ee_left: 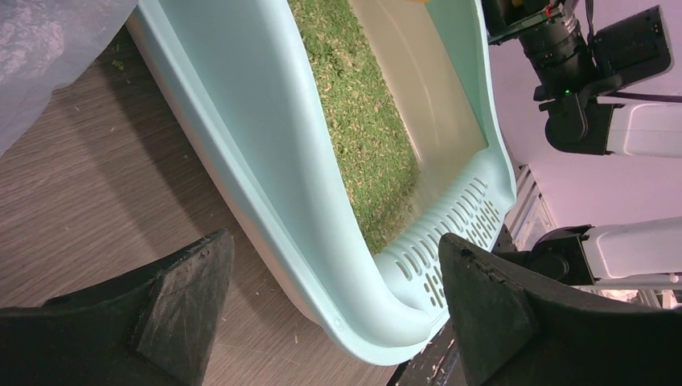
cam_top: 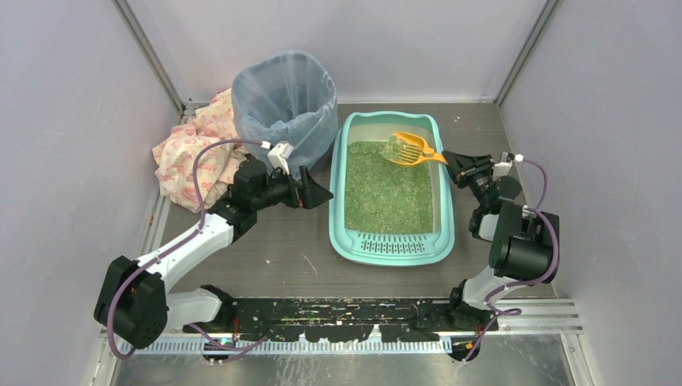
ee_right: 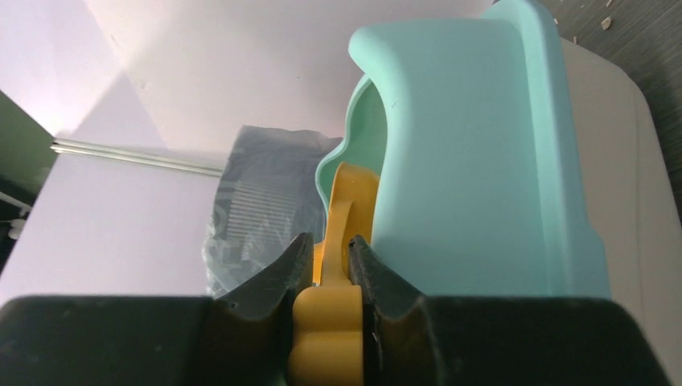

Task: Clean the litter box

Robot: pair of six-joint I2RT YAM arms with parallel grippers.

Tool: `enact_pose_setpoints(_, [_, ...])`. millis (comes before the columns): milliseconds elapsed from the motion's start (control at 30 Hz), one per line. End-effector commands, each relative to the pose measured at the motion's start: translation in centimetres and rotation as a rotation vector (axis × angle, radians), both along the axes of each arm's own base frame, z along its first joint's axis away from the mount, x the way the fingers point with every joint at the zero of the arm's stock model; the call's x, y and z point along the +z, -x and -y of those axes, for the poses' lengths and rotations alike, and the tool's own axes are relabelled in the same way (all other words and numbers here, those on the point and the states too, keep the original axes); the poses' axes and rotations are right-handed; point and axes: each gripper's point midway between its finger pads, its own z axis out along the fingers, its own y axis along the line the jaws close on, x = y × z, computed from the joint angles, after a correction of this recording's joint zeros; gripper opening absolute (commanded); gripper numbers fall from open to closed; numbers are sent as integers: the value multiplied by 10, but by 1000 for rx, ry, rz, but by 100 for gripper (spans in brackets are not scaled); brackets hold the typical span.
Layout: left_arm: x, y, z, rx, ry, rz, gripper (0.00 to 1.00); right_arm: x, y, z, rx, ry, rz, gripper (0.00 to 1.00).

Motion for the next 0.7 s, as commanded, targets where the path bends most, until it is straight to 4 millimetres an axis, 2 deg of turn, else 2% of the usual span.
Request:
enact_pose_setpoints(0, [11,-3,4,-15,37,36,97,44,20,-5,45,-4,168,1])
enact_pose_setpoints(167, [11,-4,8,-26,57,25,97,50,26,-27,110,-3,186,1])
enact_pose_setpoints(267, [10,-3,8,-28,60,20,97,51,31,-3,43,18,179,1])
enact_pose_setpoints(300, [10,-3,8,-26,60,21,97,49,30,-3,41,24,166,1])
enact_pose_setpoints(400, [10,-4,8,-24,58,23,97,54,30,-17,81,36,183,1])
enact_pose_setpoints(567, [12,-4,7,-20,57,27,97,56,29,2,24,29,183,1])
enact_pose_setpoints(667, [12,-4,5,-13,49,32,97,57,27,-11,71,26,192,1])
